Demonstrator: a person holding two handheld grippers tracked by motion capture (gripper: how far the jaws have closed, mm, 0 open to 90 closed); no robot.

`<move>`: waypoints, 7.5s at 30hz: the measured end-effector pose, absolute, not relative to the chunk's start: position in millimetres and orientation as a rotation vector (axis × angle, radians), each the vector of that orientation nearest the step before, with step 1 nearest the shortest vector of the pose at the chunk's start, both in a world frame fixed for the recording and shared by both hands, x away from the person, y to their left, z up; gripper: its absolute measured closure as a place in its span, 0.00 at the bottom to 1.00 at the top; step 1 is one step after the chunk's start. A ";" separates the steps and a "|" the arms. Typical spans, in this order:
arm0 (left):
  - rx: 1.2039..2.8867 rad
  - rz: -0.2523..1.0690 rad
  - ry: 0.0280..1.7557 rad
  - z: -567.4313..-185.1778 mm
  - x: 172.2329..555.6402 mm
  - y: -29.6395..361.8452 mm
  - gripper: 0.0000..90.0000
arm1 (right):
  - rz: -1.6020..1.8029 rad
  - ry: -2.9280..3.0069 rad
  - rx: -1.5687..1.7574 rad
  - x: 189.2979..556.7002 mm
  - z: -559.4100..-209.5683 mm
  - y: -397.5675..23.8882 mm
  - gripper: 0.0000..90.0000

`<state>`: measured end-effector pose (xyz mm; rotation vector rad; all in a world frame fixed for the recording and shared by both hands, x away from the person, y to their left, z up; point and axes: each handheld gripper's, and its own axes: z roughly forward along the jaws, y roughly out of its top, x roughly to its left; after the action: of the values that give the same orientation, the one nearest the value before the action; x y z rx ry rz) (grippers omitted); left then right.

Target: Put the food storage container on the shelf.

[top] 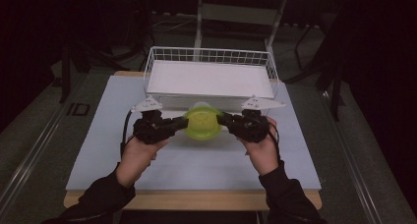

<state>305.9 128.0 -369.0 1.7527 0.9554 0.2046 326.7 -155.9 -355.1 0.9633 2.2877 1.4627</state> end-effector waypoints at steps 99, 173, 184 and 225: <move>1.697 0.242 1.151 -323.5 461.3 110.5 0.66 | 1.222 2.413 1.472 499.9 -288.6 -145.6 0.70; 1.787 0.316 0.653 -386.7 316.1 111.5 0.03 | 1.396 2.382 0.883 341.5 -364.6 -167.1 0.18; 1.859 0.294 0.628 -419.7 296.1 117.8 0.03 | 1.415 2.416 0.847 323.8 -409.3 -177.5 0.18; 1.967 0.309 0.615 -497.3 269.9 138.4 0.03 | 1.280 2.419 0.887 307.2 -486.8 -215.0 0.18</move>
<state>269.9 138.4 -497.3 1.9669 0.6154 0.3089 307.2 -215.0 -486.8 0.8868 2.4187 1.2799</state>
